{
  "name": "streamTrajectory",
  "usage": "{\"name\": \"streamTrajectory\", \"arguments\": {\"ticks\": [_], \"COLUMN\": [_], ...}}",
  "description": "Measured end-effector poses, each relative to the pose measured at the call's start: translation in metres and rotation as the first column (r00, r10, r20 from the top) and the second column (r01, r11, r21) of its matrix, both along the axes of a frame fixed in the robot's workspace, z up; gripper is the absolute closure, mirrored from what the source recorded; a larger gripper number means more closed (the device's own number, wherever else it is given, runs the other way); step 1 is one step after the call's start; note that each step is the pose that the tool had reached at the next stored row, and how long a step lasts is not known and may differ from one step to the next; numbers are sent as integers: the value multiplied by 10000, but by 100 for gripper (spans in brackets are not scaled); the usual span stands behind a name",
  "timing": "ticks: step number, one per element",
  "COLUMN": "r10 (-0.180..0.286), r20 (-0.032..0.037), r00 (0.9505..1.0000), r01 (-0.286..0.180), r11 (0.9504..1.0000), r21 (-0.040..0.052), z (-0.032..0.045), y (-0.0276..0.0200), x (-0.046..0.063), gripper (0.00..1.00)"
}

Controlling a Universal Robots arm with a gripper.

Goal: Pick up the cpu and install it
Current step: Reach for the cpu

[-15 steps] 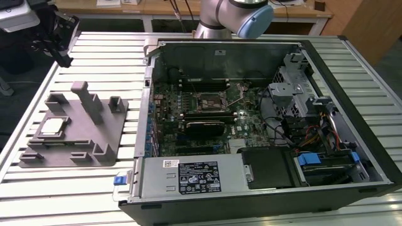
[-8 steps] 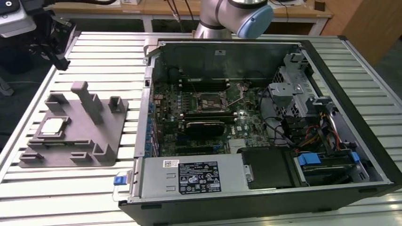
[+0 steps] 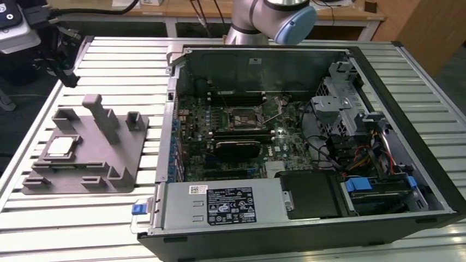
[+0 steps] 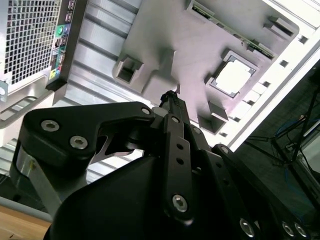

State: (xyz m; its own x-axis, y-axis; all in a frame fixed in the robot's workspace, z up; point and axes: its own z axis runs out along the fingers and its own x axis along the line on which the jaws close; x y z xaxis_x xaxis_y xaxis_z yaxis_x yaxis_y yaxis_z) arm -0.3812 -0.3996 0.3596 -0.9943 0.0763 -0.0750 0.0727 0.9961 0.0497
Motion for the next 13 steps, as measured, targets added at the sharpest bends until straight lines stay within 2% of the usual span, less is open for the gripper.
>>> {"name": "streamTrajectory", "arguments": {"ticks": [13], "r10": [0], "r20": [2], "r00": [10000], "r01": [0], "r11": [10000], "r21": [1], "z": [-207], "y": [-6], "x": [-226], "gripper": [89]}}
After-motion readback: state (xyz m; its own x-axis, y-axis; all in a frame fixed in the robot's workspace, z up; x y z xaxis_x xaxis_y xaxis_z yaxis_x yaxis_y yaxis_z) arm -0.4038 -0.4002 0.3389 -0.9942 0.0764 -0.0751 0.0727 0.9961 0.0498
